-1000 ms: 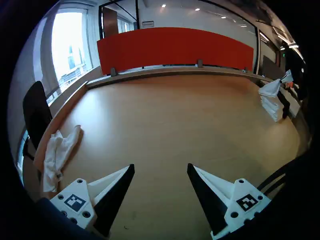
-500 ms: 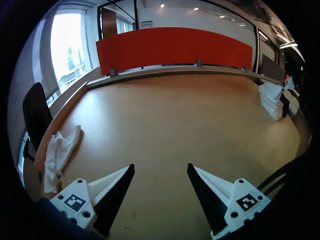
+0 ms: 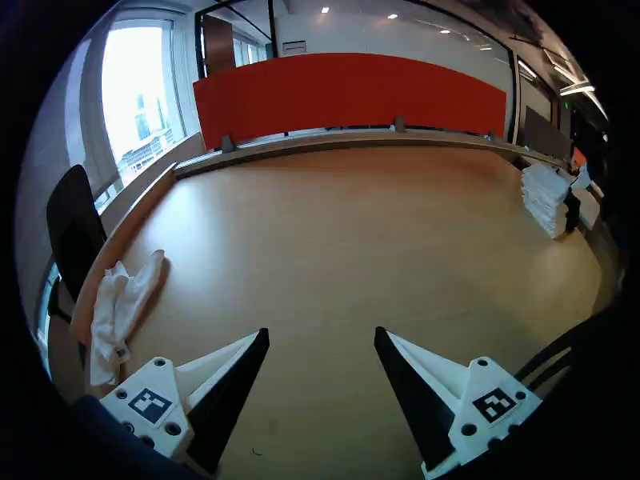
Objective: Fold towel
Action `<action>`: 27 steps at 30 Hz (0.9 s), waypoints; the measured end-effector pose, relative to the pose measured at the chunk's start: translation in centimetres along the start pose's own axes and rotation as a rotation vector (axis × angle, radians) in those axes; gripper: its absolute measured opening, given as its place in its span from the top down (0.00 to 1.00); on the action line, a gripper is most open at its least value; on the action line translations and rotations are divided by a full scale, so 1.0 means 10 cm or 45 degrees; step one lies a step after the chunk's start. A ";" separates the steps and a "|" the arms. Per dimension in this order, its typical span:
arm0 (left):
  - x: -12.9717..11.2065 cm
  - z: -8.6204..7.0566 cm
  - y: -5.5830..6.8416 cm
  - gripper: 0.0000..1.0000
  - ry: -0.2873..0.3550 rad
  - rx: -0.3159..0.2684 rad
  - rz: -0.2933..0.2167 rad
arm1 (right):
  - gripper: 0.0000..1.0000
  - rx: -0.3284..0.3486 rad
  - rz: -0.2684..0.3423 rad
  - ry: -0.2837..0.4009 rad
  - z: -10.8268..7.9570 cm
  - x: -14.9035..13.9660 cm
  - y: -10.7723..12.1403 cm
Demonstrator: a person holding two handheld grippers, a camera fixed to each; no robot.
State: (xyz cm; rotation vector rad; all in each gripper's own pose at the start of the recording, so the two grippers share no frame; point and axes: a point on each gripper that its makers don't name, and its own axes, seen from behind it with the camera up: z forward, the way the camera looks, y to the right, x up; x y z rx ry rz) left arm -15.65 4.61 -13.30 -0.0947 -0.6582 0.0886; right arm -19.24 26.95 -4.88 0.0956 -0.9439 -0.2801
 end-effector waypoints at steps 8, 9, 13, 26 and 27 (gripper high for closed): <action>0.00 0.00 -0.01 0.02 -0.003 0.005 0.001 | 0.98 0.003 0.026 -0.035 0.05 -0.11 -0.01; 0.00 -0.01 -0.01 0.02 -0.004 0.006 0.001 | 0.98 0.003 0.030 -0.039 0.06 -0.12 -0.01; -0.01 -0.01 -0.03 0.02 -0.008 0.009 0.002 | 0.98 0.006 0.042 -0.058 0.09 -0.17 -0.03; -0.02 -0.03 -0.05 0.02 -0.014 0.019 0.006 | 0.98 0.004 0.084 -0.105 0.19 -0.30 -0.02; -0.02 -0.03 -0.05 0.02 -0.014 0.020 0.006 | 0.98 0.004 0.086 -0.107 0.19 -0.31 -0.02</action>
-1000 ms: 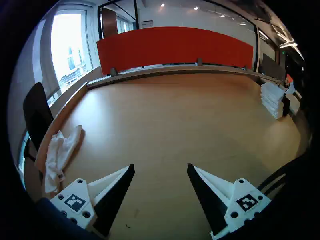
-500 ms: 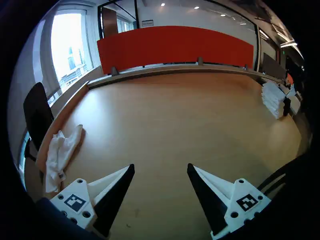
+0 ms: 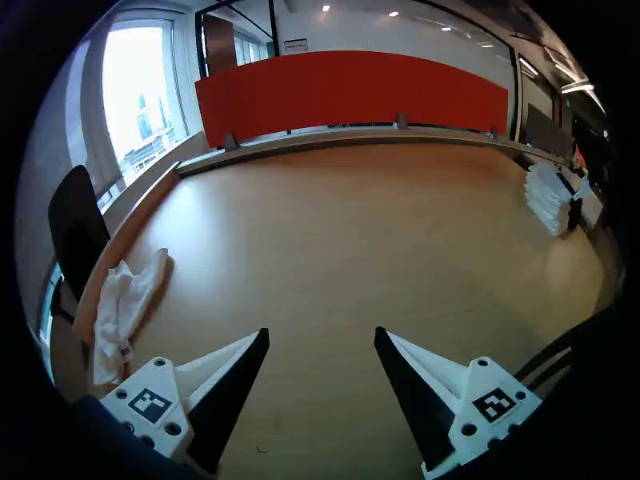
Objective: Fold towel
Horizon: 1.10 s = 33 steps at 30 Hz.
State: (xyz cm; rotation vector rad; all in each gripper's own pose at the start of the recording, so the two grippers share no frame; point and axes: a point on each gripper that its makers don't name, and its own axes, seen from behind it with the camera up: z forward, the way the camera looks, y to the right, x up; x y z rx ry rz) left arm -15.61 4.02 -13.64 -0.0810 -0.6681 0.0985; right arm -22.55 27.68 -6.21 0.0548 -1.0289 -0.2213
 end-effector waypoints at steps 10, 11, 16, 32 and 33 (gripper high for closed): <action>0.01 0.02 0.03 0.02 -0.001 -0.002 0.001 | 0.98 0.000 0.005 -0.033 0.02 -0.09 0.01; 0.01 0.02 0.03 0.02 -0.001 -0.002 0.002 | 0.98 0.000 0.005 -0.035 0.02 -0.10 0.01; 0.01 0.02 0.03 0.02 -0.002 -0.002 0.004 | 0.98 -0.004 0.009 -0.042 0.03 -0.12 0.02; 0.01 0.03 0.03 0.02 -0.004 -0.003 0.003 | 0.86 -0.035 0.003 -0.039 0.02 -0.10 0.06; 0.01 0.03 0.03 0.02 -0.004 -0.003 0.003 | 0.83 -0.036 0.000 -0.037 0.01 -0.10 0.06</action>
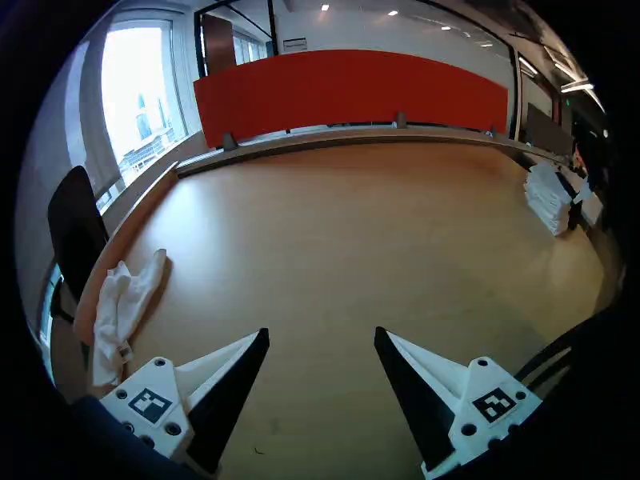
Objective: Fold towel
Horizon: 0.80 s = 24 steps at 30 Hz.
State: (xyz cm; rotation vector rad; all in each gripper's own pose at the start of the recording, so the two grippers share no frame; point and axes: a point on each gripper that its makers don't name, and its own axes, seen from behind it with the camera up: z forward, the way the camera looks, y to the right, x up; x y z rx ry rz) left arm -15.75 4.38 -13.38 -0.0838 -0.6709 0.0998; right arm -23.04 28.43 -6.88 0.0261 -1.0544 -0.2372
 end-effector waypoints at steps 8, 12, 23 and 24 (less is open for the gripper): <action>0.02 0.01 0.02 0.02 0.004 -0.007 0.003 | 0.29 0.030 0.005 0.042 -0.06 0.01 -0.08; 0.03 0.01 0.03 0.02 0.007 -0.011 0.002 | 0.07 0.053 0.019 0.075 -0.10 0.05 -0.14; 0.05 -0.01 0.03 0.02 0.017 -0.013 0.000 | 0.06 0.059 0.070 0.159 -0.16 0.16 -0.25; 0.05 -0.01 0.03 0.02 0.018 -0.013 -0.001 | 0.06 0.059 0.077 0.168 -0.16 0.17 -0.26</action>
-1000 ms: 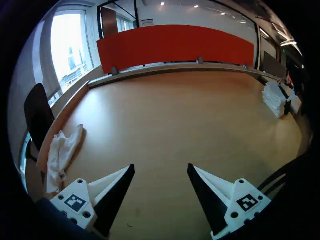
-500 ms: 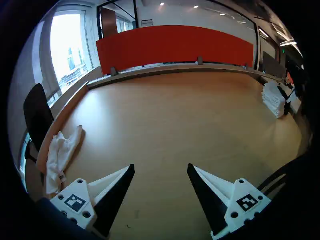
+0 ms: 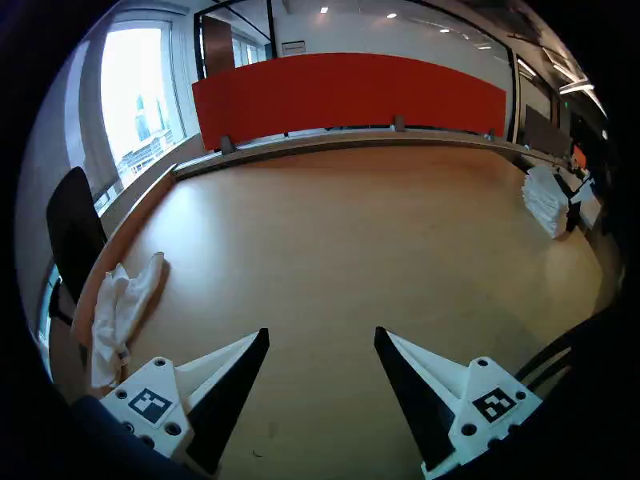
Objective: Fold towel
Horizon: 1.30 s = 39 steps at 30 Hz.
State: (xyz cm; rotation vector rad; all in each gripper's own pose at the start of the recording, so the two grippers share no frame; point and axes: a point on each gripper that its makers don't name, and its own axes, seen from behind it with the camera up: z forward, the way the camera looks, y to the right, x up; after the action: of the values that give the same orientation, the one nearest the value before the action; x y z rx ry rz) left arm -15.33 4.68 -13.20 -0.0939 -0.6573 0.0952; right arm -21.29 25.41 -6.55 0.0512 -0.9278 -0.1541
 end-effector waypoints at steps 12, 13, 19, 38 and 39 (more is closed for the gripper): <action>-0.02 -0.03 -0.01 0.02 0.005 0.008 -0.005 | 0.06 0.033 0.166 0.180 -0.06 0.33 -0.12; -0.02 -0.04 -0.01 0.02 0.005 0.008 -0.005 | 0.06 0.033 0.175 0.193 -0.06 0.36 -0.12; 0.00 -0.04 0.00 0.02 0.008 0.009 -0.007 | 0.00 0.039 0.195 0.228 -0.06 0.41 -0.15; 0.00 -0.05 0.00 0.02 0.003 0.020 -0.003 | 0.00 0.036 0.178 0.284 0.13 0.77 -0.14; 0.00 -0.05 0.00 0.02 0.003 0.021 -0.004 | 0.00 0.036 0.175 0.285 0.14 0.80 -0.14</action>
State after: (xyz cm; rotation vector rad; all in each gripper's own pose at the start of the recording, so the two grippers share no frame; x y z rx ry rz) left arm -15.01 4.67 -13.56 -0.0768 -0.6546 0.0975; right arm -17.87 22.87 0.45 0.0300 -0.7073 -0.0070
